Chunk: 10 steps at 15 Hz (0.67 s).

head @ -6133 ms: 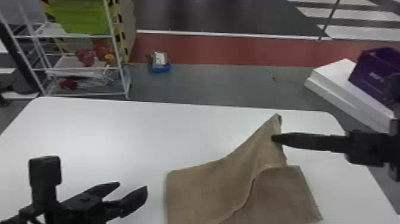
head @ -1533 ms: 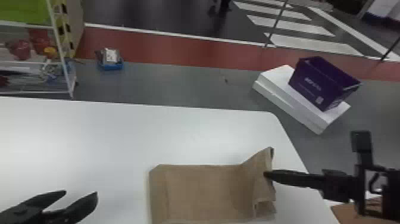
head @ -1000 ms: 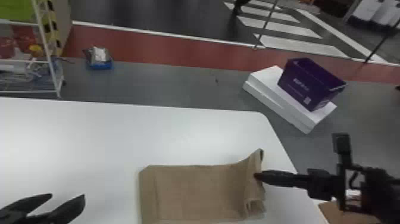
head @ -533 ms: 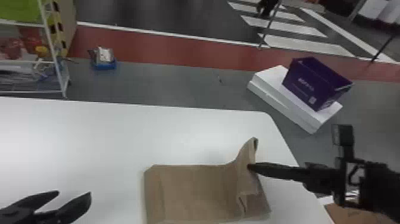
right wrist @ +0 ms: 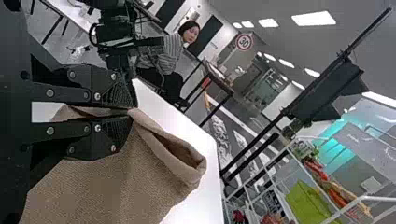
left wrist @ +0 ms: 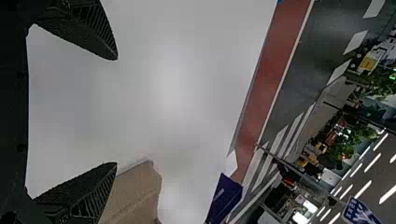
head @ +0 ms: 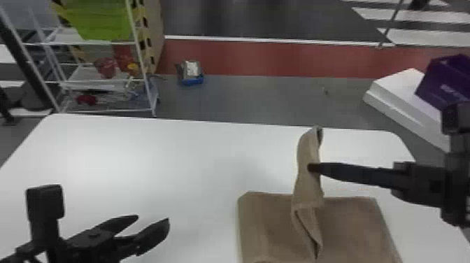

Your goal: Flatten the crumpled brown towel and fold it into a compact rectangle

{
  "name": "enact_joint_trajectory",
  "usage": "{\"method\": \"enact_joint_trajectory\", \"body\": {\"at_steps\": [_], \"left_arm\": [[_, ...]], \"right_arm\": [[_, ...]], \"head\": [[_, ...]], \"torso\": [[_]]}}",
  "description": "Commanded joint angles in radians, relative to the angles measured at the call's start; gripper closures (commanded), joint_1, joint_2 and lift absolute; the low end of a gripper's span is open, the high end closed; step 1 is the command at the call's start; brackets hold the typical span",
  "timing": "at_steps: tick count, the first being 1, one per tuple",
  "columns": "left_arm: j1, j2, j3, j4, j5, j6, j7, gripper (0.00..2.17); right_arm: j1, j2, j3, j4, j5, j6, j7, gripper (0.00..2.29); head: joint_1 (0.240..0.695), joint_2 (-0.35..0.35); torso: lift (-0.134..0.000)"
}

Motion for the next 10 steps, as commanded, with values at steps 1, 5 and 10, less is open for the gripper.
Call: {"method": "enact_joint_trajectory", "body": {"at_steps": [1, 5, 10], "left_arm": [[0.011, -0.003, -0.009, -0.015, -0.002, 0.015, 0.0, 0.08], [0.017, -0.003, -0.017, -0.019, -0.003, 0.012, -0.004, 0.08], [0.019, -0.003, -0.011, -0.02, -0.003, 0.012, -0.011, 0.08]], "right_arm": [[-0.123, 0.046, 0.099, -0.005, 0.001, 0.007, -0.061, 1.02], [-0.255, 0.122, 0.251, -0.005, 0.004, 0.007, -0.149, 1.02], [-0.294, 0.188, 0.356, -0.03, 0.003, 0.007, -0.173, 1.02]], "head": [[0.695, -0.026], [0.695, 0.066], [0.695, 0.181]], "torso": [[-0.124], [-0.124], [-0.124]]}}
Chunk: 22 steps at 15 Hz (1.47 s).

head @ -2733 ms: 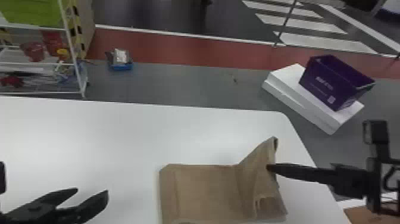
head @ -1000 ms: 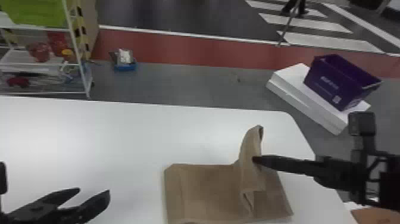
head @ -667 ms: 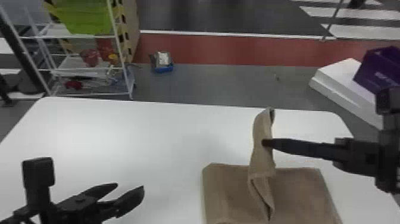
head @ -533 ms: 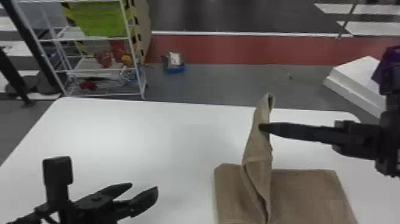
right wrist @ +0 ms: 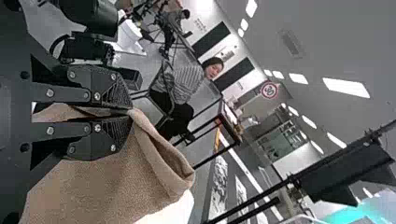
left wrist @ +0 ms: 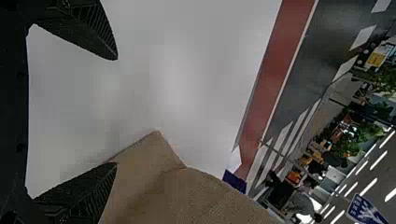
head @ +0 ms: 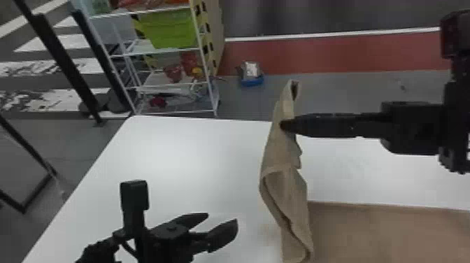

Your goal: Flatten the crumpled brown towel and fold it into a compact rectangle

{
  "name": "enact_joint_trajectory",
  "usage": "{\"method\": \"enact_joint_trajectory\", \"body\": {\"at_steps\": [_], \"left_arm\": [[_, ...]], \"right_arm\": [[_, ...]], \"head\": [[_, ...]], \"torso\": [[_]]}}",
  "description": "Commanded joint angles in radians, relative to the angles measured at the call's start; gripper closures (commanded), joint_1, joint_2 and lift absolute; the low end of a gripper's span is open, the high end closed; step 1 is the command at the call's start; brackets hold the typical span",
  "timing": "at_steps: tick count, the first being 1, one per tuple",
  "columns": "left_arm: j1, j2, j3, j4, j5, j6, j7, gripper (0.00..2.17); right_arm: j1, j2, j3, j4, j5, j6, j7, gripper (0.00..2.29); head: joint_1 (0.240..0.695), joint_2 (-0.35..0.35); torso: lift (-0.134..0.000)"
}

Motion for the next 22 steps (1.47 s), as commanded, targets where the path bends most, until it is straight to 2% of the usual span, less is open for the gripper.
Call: {"method": "enact_joint_trajectory", "body": {"at_steps": [1, 2, 4, 6, 7, 9, 13, 16, 18, 22], "left_arm": [[0.0, -0.003, 0.0, 0.0, 0.0, 0.0, -0.001, 0.08], [0.0, -0.003, 0.0, 0.001, 0.0, 0.0, -0.001, 0.08], [0.0, -0.003, 0.003, 0.001, 0.0, 0.0, -0.006, 0.08], [0.0, -0.003, 0.01, 0.006, 0.002, 0.0, -0.012, 0.08], [0.0, -0.003, 0.01, 0.008, 0.002, -0.003, -0.012, 0.08], [-0.008, -0.003, 0.006, 0.014, 0.002, -0.006, -0.01, 0.08], [-0.012, -0.003, -0.006, 0.012, -0.003, -0.006, -0.009, 0.08], [0.0, -0.003, -0.009, 0.012, -0.003, -0.006, -0.013, 0.08], [0.009, -0.003, -0.015, 0.011, -0.003, -0.006, -0.015, 0.08], [0.041, -0.003, -0.015, -0.005, 0.002, -0.037, -0.043, 0.08]], "right_arm": [[-0.02, 0.039, 0.023, -0.007, -0.003, 0.002, -0.015, 1.02], [-0.022, 0.052, 0.035, -0.007, -0.004, 0.002, -0.015, 1.02], [-0.002, 0.049, 0.047, -0.007, 0.003, 0.002, -0.01, 1.02], [0.026, 0.038, 0.034, -0.007, 0.008, 0.002, 0.005, 1.02], [0.038, 0.021, 0.02, 0.002, 0.019, 0.002, 0.016, 1.02], [0.07, -0.01, -0.002, 0.012, 0.015, 0.002, 0.039, 1.02], [0.063, -0.013, -0.026, 0.012, -0.021, 0.002, 0.058, 1.02], [0.03, 0.015, 0.04, 0.111, -0.014, -0.034, 0.041, 1.02], [0.003, 0.061, 0.066, 0.163, -0.009, -0.107, 0.016, 1.02], [-0.033, 0.11, 0.147, 0.211, -0.004, -0.175, -0.001, 1.01]], "head": [[0.695, 0.198], [0.695, 0.211], [0.695, 0.239], [0.695, 0.25], [0.695, 0.253], [0.695, 0.247], [0.695, 0.205], [0.695, 0.202], [0.695, 0.216], [0.695, 0.26]], "torso": [[-0.124], [-0.124], [-0.124], [-0.124], [-0.124], [-0.124], [-0.124], [-0.124], [-0.124], [-0.124]]}}
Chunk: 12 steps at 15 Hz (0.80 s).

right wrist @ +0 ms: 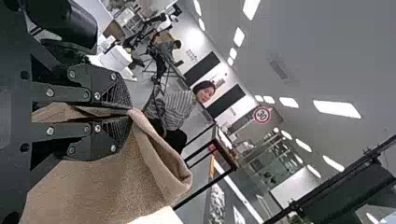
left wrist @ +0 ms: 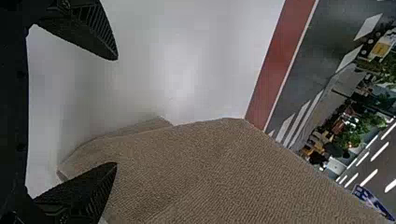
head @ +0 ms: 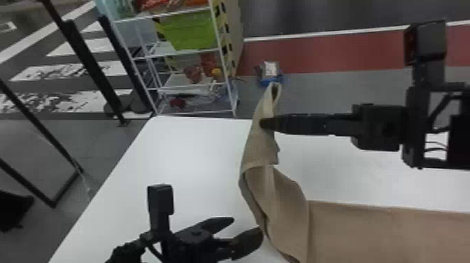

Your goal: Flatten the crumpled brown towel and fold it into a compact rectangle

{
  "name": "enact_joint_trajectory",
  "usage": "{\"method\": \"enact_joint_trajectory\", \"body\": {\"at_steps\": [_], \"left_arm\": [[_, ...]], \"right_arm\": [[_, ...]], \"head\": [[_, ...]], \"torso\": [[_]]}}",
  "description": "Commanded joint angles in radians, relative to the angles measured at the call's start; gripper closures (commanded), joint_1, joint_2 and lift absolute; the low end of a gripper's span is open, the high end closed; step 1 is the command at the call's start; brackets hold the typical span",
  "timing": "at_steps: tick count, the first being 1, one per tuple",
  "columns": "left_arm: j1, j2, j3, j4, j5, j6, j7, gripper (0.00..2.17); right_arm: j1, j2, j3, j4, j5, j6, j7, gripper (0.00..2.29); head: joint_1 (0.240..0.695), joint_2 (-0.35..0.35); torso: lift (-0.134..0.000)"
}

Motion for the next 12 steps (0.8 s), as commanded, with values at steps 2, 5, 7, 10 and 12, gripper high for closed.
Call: {"method": "enact_joint_trajectory", "body": {"at_steps": [2, 5, 7, 10, 12], "left_arm": [[0.022, -0.003, 0.0, -0.014, 0.002, -0.008, -0.006, 0.08], [0.03, -0.003, 0.037, -0.025, 0.005, -0.005, -0.029, 0.08], [0.039, -0.003, 0.081, -0.036, 0.026, -0.002, -0.039, 0.08], [0.07, -0.003, 0.11, -0.065, 0.052, 0.007, -0.046, 0.08], [0.078, -0.003, 0.097, -0.07, 0.054, 0.004, -0.06, 0.08]], "right_arm": [[-0.017, 0.02, 0.078, 0.056, 0.006, -0.054, 0.002, 1.01], [-0.02, 0.02, 0.153, 0.133, 0.032, -0.122, 0.024, 1.01], [-0.021, 0.02, 0.18, 0.162, 0.059, -0.159, 0.033, 1.01], [-0.053, 0.026, 0.207, 0.237, 0.081, -0.226, 0.024, 1.01], [-0.069, 0.033, 0.217, 0.297, 0.099, -0.318, 0.014, 1.01]], "head": [[0.695, 0.28], [0.695, 0.33], [0.695, 0.35], [0.695, 0.35], [0.695, 0.35]], "torso": [[-0.124], [-0.124], [-0.124], [-0.124], [-0.124]]}}
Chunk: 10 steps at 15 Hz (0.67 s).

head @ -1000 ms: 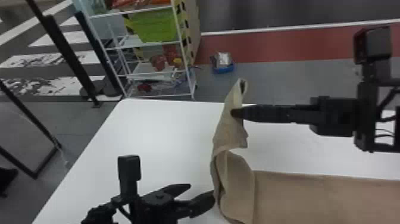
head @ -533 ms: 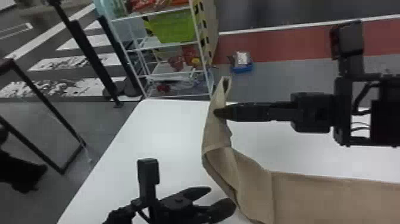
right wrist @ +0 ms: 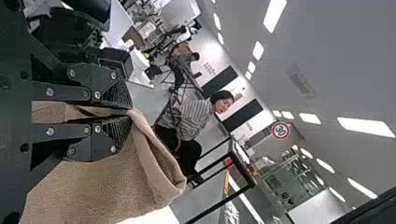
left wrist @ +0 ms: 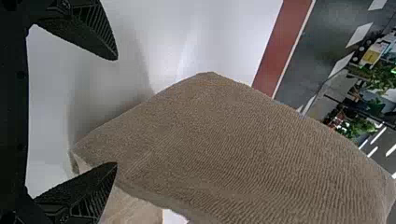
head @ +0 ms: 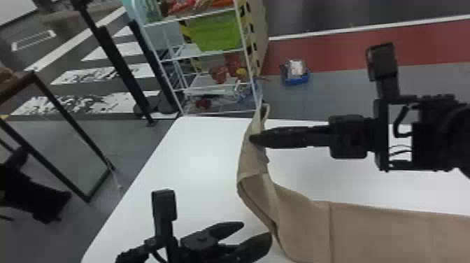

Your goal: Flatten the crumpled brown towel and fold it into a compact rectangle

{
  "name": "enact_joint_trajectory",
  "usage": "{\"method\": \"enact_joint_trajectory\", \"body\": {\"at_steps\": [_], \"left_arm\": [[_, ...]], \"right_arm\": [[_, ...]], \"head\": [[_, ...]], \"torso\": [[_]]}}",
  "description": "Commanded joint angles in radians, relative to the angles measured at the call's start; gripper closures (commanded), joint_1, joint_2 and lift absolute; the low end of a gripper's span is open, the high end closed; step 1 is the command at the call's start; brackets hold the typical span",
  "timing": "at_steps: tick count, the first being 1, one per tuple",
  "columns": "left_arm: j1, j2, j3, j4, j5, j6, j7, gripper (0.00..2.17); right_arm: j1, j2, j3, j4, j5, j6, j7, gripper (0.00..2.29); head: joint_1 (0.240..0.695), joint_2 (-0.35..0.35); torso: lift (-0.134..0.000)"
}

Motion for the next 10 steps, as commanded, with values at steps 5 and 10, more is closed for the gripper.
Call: {"method": "enact_joint_trajectory", "body": {"at_steps": [5, 10], "left_arm": [[0.02, -0.003, 0.007, -0.004, -0.002, 0.002, -0.028, 0.08], [0.033, -0.003, 0.024, -0.025, 0.02, 0.005, -0.046, 0.08]], "right_arm": [[-0.073, 0.004, 0.051, 0.162, 0.051, -0.202, -0.057, 1.0], [-0.102, 0.004, 0.096, 0.221, 0.08, -0.279, -0.078, 0.98]], "head": [[0.695, 0.35], [0.695, 0.35]], "torso": [[-0.124], [-0.124]]}}
